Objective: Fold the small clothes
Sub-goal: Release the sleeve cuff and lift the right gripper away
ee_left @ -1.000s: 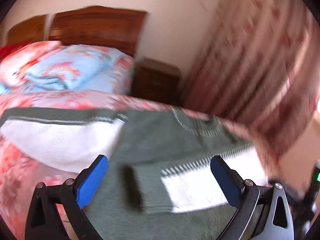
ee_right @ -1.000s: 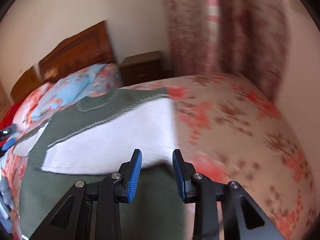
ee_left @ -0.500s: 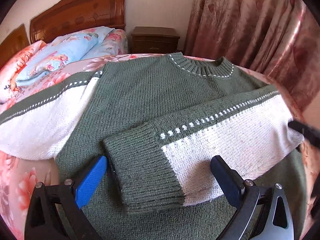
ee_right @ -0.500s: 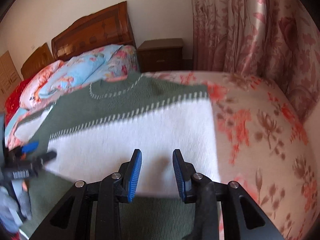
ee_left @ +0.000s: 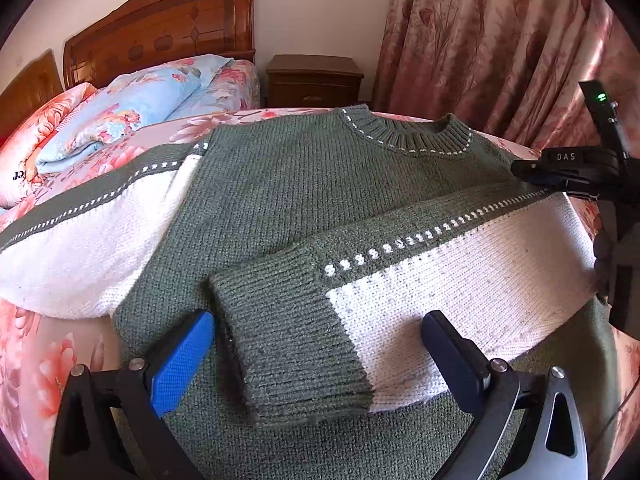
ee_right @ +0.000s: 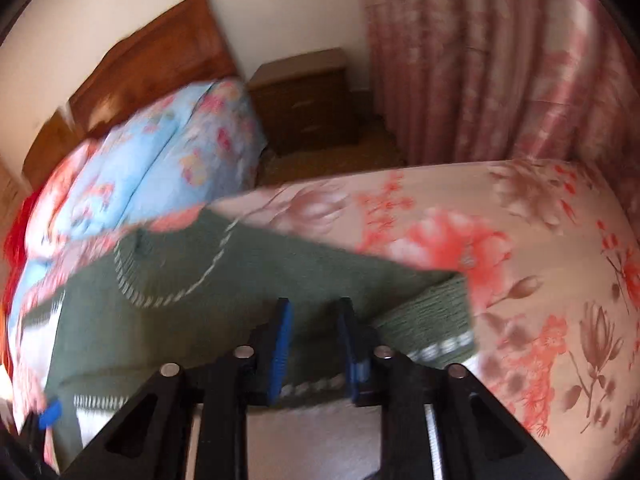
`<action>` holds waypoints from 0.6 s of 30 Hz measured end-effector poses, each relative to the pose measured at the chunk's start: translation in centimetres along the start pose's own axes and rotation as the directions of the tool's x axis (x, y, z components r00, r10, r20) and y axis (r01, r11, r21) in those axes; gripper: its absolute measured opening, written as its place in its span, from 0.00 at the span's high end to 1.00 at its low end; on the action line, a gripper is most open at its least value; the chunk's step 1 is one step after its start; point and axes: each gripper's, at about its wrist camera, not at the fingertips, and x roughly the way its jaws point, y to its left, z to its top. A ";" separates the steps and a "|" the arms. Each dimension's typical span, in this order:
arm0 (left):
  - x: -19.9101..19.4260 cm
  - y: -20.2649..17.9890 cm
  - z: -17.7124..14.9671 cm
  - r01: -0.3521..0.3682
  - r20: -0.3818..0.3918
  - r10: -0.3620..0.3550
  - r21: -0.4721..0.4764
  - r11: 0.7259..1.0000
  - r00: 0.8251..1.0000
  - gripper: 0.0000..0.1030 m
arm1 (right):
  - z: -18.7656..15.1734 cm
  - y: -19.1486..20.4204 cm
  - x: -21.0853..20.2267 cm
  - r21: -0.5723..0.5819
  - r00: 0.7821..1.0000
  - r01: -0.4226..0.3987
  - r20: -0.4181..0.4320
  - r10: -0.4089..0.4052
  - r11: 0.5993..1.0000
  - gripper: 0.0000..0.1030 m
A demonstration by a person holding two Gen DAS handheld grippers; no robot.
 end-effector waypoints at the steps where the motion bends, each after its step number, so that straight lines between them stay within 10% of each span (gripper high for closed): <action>1: 0.0 0.0 0.0 0.000 0.000 0.000 0.000 1.000 1.000 0.00 | 0.1 -0.5 -0.1 0.030 1.000 -0.007 0.009 0.007 1.000 0.85; 10: 0.0 0.0 0.0 0.003 0.001 -0.003 -0.002 1.000 1.000 0.00 | -0.6 -1.5 -1.4 0.063 0.999 -0.024 0.027 0.023 0.998 0.81; 18: 0.0 0.0 0.0 0.003 0.000 -0.003 -0.002 1.000 1.000 0.00 | -8.1 3.2 -5.0 -0.209 1.000 -0.005 0.022 0.010 0.978 0.78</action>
